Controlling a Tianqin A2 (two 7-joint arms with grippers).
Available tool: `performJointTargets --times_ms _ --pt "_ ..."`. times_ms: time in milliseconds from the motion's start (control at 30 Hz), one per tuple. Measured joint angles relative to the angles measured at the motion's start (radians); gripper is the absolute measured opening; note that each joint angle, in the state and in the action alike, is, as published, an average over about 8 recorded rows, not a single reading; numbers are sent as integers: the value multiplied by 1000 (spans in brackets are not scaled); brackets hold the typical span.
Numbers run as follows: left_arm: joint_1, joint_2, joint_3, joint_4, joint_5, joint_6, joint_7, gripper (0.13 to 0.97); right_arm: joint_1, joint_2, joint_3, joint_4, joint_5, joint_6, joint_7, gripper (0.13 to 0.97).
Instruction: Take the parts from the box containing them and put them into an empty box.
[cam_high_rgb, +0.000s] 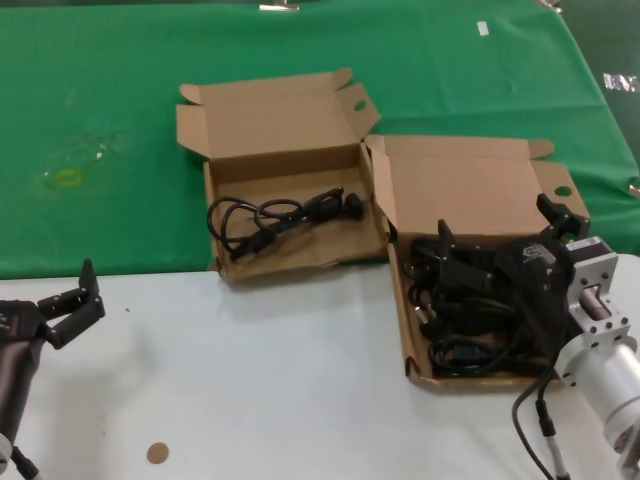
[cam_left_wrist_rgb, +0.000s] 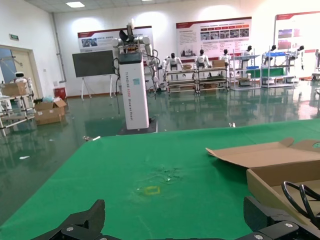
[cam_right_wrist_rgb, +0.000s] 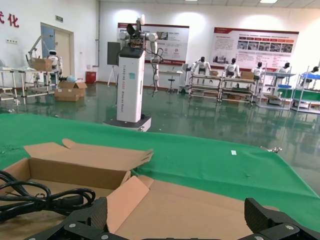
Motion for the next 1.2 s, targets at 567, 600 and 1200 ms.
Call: performJointTargets --times_ms 567,600,1200 --pt "0 0 0 0 0 0 0 966 -1 0 0 0 0 0 0 966" --pt "0 0 0 0 0 0 0 966 -1 0 0 0 0 0 0 966" --pt "0 0 0 0 0 0 0 966 -1 0 0 0 0 0 0 966"
